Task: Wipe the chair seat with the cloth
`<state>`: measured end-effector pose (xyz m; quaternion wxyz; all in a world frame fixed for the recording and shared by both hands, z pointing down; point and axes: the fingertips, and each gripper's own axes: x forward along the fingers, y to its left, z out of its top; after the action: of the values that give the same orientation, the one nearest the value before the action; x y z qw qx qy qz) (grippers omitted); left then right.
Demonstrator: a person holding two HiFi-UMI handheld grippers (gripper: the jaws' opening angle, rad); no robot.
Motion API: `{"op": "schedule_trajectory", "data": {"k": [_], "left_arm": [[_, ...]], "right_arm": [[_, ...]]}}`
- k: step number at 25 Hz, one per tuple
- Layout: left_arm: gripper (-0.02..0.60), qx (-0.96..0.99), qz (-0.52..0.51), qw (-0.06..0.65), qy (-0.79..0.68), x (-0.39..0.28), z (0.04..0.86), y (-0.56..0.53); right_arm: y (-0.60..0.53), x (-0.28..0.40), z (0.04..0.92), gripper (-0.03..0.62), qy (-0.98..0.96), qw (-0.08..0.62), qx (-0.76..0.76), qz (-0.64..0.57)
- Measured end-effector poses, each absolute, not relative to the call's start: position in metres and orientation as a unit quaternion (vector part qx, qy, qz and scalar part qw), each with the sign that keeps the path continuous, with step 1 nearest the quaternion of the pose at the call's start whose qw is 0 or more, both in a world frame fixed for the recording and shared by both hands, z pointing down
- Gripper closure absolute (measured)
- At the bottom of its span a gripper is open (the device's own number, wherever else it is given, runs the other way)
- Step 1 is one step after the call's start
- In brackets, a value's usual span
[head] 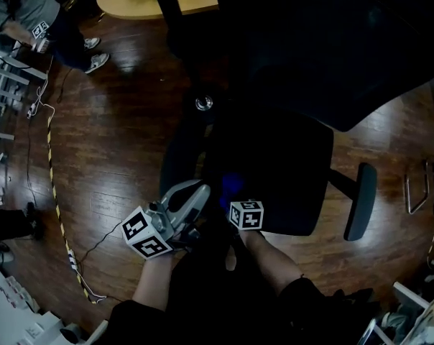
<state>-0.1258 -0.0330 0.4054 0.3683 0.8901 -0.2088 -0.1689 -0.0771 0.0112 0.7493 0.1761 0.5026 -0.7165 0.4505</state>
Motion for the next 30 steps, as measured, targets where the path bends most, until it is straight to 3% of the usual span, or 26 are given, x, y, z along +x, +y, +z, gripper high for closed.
{"op": "schedule_trajectory", "data": {"k": [16,23,27,30], "left_arm": [[0.594,0.905,-0.119,0.399,-0.080,0.011,0.410,-0.023],[0.594,0.908,-0.110,0.397,-0.074,0.026,0.408,-0.027],[0.594,0.910,-0.099,0.393,-0.092,0.025,0.399,-0.037],[0.594,0.912,-0.090,0.391,-0.087,0.012,0.371,-0.027]], "right_arm": [[0.136,0.203,0.737,0.526,-0.557,0.178,0.672,0.454],[0.134,0.218,0.740,0.526,-0.542,0.151,0.688,0.457],[0.109,0.212,0.735,0.526,-0.555,0.101,0.648,0.512],[0.083,0.176,0.669,0.526,-0.611,0.026,0.628,0.482]]}}
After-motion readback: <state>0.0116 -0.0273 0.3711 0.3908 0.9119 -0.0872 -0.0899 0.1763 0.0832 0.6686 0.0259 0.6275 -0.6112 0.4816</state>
